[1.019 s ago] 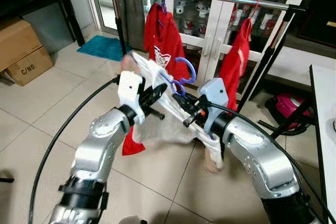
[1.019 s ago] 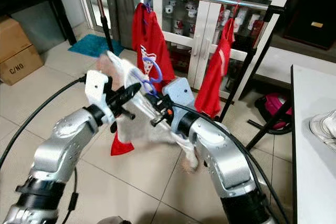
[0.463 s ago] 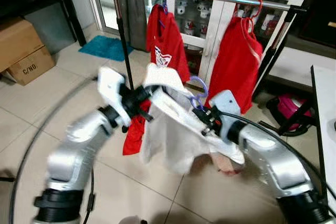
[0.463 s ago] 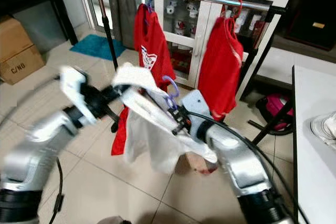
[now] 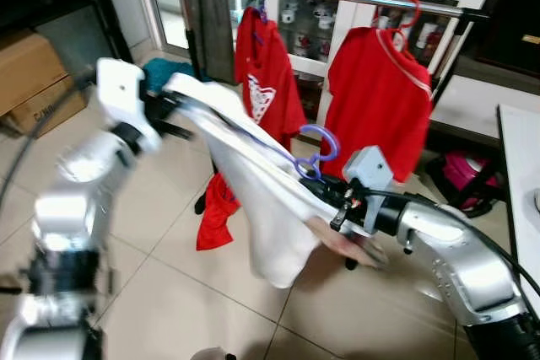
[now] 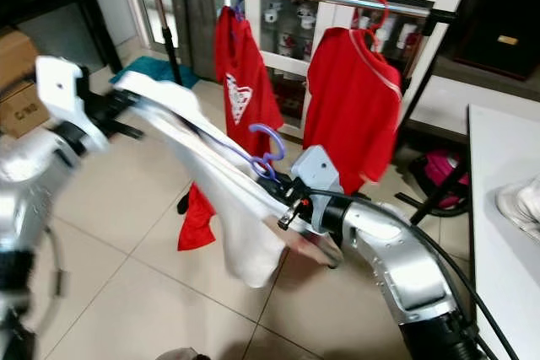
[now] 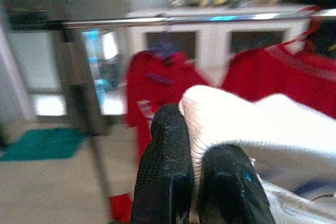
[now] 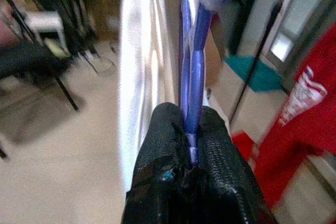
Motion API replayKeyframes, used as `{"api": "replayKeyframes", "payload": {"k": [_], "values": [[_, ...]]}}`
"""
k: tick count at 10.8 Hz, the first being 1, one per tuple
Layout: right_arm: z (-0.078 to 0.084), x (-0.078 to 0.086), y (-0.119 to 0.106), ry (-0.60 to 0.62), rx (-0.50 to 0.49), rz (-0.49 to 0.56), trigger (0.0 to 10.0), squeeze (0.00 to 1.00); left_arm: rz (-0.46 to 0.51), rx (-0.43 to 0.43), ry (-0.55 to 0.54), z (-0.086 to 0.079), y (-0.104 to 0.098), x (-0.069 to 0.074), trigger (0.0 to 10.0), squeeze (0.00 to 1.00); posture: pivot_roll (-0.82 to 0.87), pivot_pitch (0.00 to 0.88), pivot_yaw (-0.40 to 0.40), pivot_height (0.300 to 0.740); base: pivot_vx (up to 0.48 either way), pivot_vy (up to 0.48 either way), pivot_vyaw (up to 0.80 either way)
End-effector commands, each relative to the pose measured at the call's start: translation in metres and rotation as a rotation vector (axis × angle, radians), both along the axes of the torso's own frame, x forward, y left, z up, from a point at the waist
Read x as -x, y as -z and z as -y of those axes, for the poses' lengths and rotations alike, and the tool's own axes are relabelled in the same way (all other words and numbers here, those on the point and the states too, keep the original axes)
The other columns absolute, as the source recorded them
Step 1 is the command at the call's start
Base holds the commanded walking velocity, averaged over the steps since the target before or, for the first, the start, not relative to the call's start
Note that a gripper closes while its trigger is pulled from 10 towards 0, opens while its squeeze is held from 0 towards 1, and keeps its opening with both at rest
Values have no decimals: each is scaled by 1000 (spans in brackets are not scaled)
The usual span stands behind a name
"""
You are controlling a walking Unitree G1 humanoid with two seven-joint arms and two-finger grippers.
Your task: Hang hanger
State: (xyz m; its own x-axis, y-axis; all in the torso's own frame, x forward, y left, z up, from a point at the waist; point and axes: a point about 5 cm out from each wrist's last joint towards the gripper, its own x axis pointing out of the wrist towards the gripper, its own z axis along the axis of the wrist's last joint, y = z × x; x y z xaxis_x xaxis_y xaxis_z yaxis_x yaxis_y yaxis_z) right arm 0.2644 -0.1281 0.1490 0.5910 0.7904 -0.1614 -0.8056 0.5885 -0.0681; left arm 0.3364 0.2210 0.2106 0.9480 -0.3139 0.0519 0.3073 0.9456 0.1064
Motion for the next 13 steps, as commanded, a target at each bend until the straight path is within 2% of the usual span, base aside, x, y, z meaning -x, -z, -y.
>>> {"api": "replayKeyframes", "payload": {"k": [1,2,3,4,5,6,7,9,10,11,12,13], "values": [[16,4,-5,9,-59,-23,0,0,75,-43,-193,-35,-19,-3,0,0,-28,0,21,740,0,0,0],[14,7,-10,-28,-96,-22,0,0,70,-52,-223,-39,-18,-6,0,0,-28,0,24,740,0,0,0],[7,6,-15,-15,-184,-40,0,0,4,-59,-109,-20,0,-11,0,0,-30,0,32,740,0,0,0],[3,0,-20,50,-279,-39,0,0,-20,-34,-39,0,10,-9,0,0,-33,0,38,740,0,0,0],[-5,1,-26,33,-375,-50,0,0,-32,-22,-9,11,18,-7,0,0,-35,0,43,740,0,0,0],[-9,14,-21,-65,-319,-85,0,0,-3,-23,-84,-1,15,-10,0,0,-36,0,46,740,0,0,0],[-3,11,-1,-3,-85,-91,0,0,45,-76,-80,-5,3,-13,0,0,-35,0,48,740,0,0,0],[13,-4,20,164,223,-120,0,0,119,-242,-29,0,-21,-14,0,0,-36,0,53,740,0,0,0],[15,-5,24,182,299,-154,0,0,125,-236,5,7,-25,-13,0,0,-32,0,51,740,0,0,0],[12,1,29,123,381,-185,0,0,108,-240,83,23,-19,-12,0,0,-26,0,44,740,0,0,0],[6,6,28,77,346,-202,0,0,56,-266,131,31,-7,-11,0,0,-22,0,47,740,0,0,0],[8,12,17,27,238,-206,0,0,-1,-302,45,12,5,-15,0,0,-26,0,51,740,0,0,0]]}}
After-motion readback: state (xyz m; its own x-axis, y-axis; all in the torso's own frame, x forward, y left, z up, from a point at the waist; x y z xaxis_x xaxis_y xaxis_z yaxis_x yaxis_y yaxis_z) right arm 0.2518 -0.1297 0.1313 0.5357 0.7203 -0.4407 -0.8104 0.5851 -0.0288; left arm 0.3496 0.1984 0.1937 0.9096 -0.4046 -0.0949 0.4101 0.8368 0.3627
